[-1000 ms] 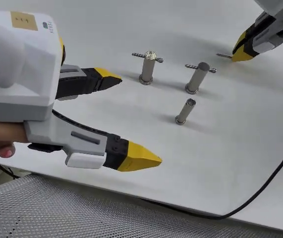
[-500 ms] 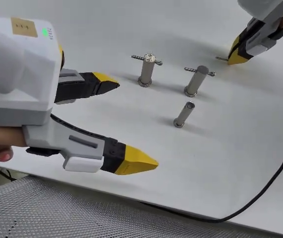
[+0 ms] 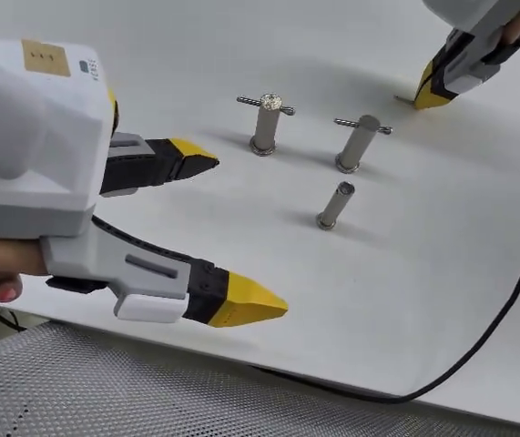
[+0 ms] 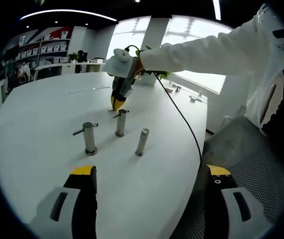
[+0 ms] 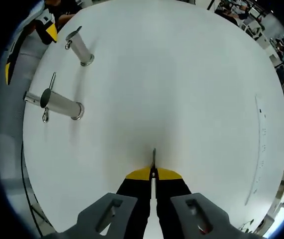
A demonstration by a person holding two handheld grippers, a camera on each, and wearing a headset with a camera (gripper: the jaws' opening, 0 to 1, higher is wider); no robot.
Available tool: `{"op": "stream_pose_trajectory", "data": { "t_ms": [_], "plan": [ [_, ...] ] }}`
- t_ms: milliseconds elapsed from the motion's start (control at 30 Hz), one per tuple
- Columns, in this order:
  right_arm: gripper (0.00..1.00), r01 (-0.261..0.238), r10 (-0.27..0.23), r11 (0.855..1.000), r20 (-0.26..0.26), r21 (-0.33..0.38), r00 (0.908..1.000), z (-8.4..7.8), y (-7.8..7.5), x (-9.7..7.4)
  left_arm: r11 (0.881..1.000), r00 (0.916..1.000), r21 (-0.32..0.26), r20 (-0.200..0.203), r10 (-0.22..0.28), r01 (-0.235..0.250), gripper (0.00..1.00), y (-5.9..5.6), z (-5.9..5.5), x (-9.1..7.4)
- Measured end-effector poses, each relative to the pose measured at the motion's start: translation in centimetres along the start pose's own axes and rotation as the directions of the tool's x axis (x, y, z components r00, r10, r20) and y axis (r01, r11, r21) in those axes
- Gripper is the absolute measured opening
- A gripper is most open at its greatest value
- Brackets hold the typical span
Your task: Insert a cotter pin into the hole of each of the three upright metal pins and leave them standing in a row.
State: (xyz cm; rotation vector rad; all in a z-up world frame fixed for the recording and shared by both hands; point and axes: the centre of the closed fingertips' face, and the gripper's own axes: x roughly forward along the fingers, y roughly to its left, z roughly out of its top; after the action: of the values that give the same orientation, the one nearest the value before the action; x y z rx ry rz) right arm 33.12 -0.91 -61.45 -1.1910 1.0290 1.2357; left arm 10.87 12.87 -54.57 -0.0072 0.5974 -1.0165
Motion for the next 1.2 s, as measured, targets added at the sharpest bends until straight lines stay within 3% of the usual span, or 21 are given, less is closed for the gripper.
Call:
{"op": "stream_pose_trajectory", "data": {
  "t_ms": [133,200,367,533,733,800,1000,1067,1167,1200],
  "plan": [
    [0.0,0.004,-0.004,1.0,0.011,0.017,0.9999,0.0,-0.4,0.0,1.0,1.0,0.002,-0.004,-0.001,0.001,0.87,0.1,-0.1,0.2],
    [0.0,0.015,-0.014,1.0,0.026,-0.022,0.9996,0.0,-0.3,-0.1,1.0,1.0,0.004,-0.002,-0.001,0.001,0.87,0.1,0.0,0.2],
    [0.0,0.047,-0.046,0.998,0.04,-0.037,0.9982,-0.3,-0.8,-0.1,1.0,0.9996,-0.003,0.025,0.01,-0.01,0.87,0.4,0.6,0.0],
    [0.0,0.039,-0.037,0.997,0.031,-0.062,0.9988,-0.7,-0.2,-0.5,1.0,0.998,-0.019,0.062,0.008,-0.007,0.87,0.7,1.4,-0.3],
    [0.0,0.067,-0.061,0.996,0.101,-0.056,0.993,-0.4,0.8,-2.5,1.0,0.9972,-0.019,0.074,0.012,-0.01,0.83,1.1,1.8,-0.4],
    [0.0,0.078,-0.071,0.995,0.129,-0.055,0.9892,-0.2,0.4,-2.9,1.0,0.997,-0.021,0.076,0.012,-0.01,0.83,1.1,2.2,-0.3],
    [0.0,0.143,-0.124,0.987,0.22,-0.071,0.9677,1.2,2.6,-5.1,1.0,0.9965,-0.026,0.083,0.01,-0.008,0.79,1.3,2.8,0.0],
    [0.0,0.167,-0.143,0.983,0.256,-0.077,0.9562,1.9,4.0,-6.3,0.999,0.9951,-0.046,0.099,0.002,0.002,0.75,1.2,3.3,0.1],
    [0.0,0.204,-0.176,0.977,0.299,-0.066,0.9379,2.5,4.7,-7.3,0.999,0.9939,-0.048,0.109,0.01,-0.005,0.74,1.3,4.0,0.4],
    [0.0,0.207,-0.178,0.976,0.305,-0.064,0.9354,2.7,5.4,-7.7,0.999,0.9938,-0.047,0.111,0.011,-0.006,0.74,1.3,4.1,0.6]
  ]
}}
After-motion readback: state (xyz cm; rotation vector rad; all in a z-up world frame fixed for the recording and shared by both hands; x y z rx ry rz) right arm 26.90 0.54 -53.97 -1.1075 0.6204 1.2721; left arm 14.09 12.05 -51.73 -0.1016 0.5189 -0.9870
